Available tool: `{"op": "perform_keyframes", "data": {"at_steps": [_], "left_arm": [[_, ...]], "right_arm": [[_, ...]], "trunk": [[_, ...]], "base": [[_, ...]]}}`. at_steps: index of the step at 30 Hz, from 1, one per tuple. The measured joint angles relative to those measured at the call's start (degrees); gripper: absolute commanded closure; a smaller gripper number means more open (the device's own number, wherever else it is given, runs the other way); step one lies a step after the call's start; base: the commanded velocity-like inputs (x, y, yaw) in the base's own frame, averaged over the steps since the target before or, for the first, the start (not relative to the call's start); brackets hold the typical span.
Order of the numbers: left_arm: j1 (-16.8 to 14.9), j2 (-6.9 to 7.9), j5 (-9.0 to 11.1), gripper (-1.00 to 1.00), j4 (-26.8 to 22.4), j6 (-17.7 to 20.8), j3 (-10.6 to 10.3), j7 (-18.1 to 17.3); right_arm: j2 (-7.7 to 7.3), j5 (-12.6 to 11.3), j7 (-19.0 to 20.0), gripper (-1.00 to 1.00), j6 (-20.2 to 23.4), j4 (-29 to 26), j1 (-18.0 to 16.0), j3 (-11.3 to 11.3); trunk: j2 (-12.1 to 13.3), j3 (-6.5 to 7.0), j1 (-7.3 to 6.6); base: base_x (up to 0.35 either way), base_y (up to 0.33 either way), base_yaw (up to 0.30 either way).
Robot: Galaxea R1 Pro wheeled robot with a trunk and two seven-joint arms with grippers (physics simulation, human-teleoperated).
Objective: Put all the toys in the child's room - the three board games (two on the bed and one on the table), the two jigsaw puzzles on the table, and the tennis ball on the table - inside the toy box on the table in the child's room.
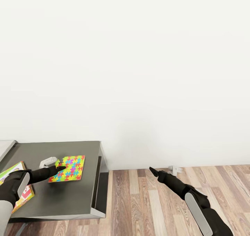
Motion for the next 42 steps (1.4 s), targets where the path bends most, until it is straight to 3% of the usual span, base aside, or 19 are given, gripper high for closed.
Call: {"op": "perform_keyframes", "data": {"at_steps": [26, 42], "left_arm": [[0.0, 0.15, -0.1, -1.0, 0.0, 0.0, 0.1, 0.0], [0.0, 0.17, -0.1, -1.0, 0.0, 0.0, 0.1, 0.0]], "right_arm": [[0.0, 0.0, 0.0, -1.0, 0.0, 0.3, 0.0, 0.0], [-0.01, 0.1, -0.1, -1.0, 0.0, 0.4, 0.0, 0.0]], "trunk": [[0.0, 0.0, 0.01], [0.0, 0.0, 0.0]], "base": [[-0.018, -0.103, 0.0], [0.02, 0.125, 0.0]]}}
